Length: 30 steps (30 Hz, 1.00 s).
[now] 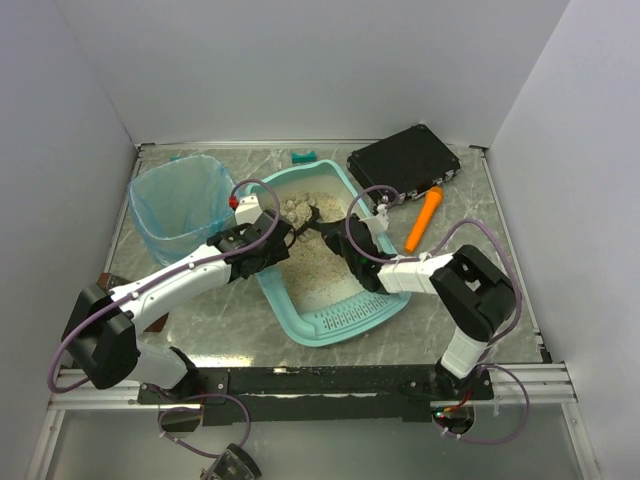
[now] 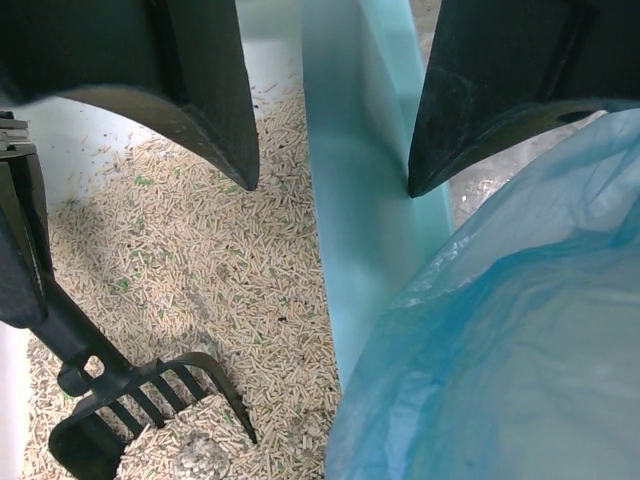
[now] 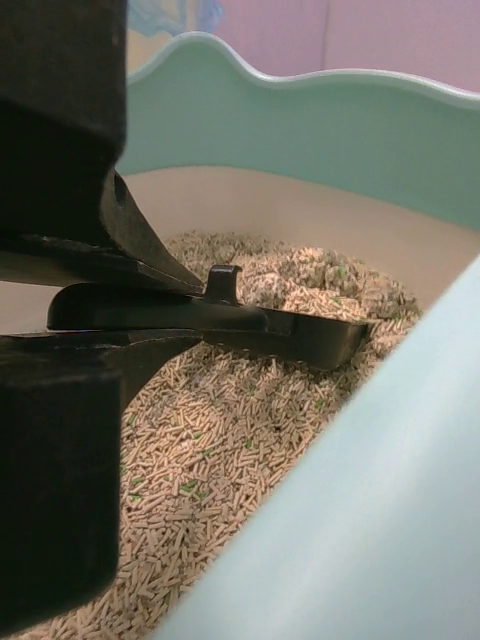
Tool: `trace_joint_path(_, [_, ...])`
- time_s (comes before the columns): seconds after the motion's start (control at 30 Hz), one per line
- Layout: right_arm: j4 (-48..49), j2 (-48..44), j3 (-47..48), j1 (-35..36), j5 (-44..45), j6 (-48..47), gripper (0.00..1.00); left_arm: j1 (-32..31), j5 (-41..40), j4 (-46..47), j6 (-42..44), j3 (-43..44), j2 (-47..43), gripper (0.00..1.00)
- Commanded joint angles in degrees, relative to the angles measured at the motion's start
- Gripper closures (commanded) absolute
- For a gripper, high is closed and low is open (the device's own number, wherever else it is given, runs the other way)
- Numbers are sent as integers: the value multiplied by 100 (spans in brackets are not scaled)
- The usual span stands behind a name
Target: Clean the litter box
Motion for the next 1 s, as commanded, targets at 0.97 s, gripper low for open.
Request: trace_joint_path(0.97, [4175, -588, -1997, -60, -142, 154, 100, 0, 1317, -387, -410, -488, -266, 34])
